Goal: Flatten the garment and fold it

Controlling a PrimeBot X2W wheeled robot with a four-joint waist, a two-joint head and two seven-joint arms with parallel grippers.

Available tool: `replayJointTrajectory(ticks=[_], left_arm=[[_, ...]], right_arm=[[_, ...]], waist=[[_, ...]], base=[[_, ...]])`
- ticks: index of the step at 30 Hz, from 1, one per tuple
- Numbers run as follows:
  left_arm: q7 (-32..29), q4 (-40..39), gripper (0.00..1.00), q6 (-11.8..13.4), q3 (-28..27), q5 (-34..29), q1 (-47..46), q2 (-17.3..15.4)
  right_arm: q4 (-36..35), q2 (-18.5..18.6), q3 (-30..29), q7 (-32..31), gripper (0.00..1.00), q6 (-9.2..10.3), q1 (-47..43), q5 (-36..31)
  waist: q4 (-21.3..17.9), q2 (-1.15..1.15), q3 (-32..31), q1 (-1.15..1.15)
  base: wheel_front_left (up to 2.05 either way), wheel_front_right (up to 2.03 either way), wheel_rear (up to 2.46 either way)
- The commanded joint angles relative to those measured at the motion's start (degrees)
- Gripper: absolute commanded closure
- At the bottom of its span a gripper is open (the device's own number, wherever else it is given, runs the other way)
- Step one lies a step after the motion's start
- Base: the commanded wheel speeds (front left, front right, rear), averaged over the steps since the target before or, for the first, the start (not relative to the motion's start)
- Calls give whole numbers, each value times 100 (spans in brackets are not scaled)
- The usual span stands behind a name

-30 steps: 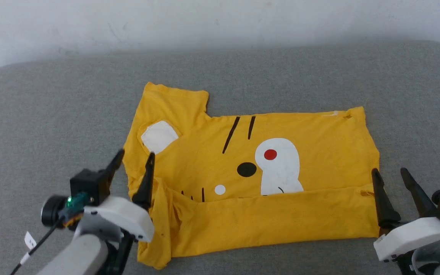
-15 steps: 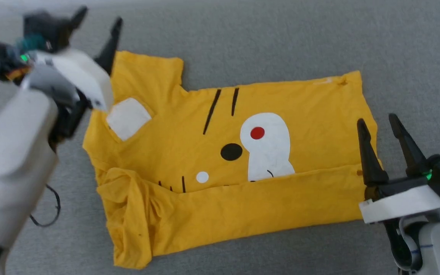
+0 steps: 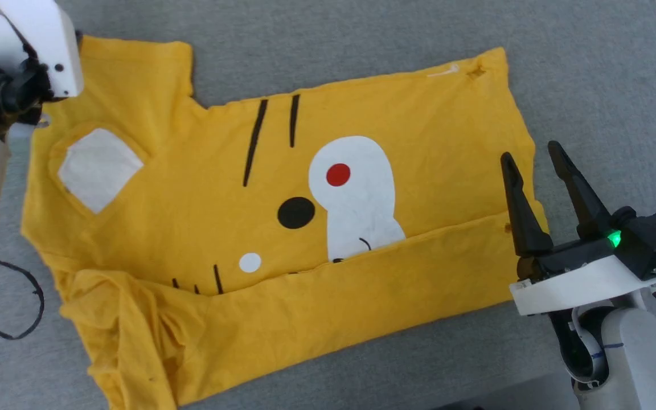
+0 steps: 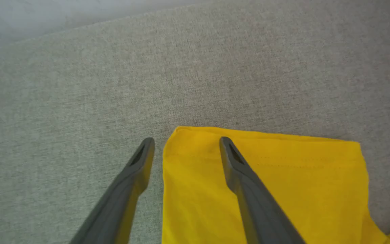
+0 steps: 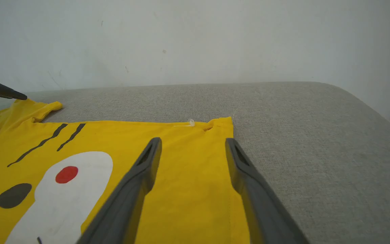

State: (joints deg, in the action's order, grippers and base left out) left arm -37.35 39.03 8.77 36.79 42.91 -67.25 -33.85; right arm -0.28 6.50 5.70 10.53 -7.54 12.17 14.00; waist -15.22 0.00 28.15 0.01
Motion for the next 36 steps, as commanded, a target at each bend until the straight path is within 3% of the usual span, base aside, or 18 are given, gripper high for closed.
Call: replayJointTrajectory(ticks=[1,6,7,9,15,19,30,36], left_arm=[[-111,2,0,66,27,14,-4,-48],[-766,-175,0,380,24,163,212,-219],[-890,-224,11,435,38,182,269,-258],[-1036,-372,100,500,58,198,355,-338],[-1142,-892,100,495,75,281,555,-442],[-1007,-1156,100,478,62,296,616,-430],[-681,-1416,100,329,117,263,543,-246],[-560,-1400,100,252,139,271,490,-150]], right_arm=[[31,-23,2,44,0,5,86,45],[144,-45,31,89,0,5,106,108],[162,-46,35,91,0,5,117,110],[189,-30,63,65,0,5,177,112],[148,231,115,-87,0,5,731,99],[352,402,27,-536,0,5,1477,30],[2380,354,-381,-3688,0,5,3492,117],[3157,303,-589,-4843,0,5,4034,94]], waist=[[-234,0,230,-1],[-283,0,271,-1],[-287,0,274,-1],[-289,0,281,-1],[-178,0,263,-1],[-71,0,233,-1],[235,0,351,-1],[351,0,422,-1]], base=[[0,0,0],[0,0,0],[0,0,0],[0,0,0],[0,0,0],[0,0,0],[0,0,0],[0,0,0]])
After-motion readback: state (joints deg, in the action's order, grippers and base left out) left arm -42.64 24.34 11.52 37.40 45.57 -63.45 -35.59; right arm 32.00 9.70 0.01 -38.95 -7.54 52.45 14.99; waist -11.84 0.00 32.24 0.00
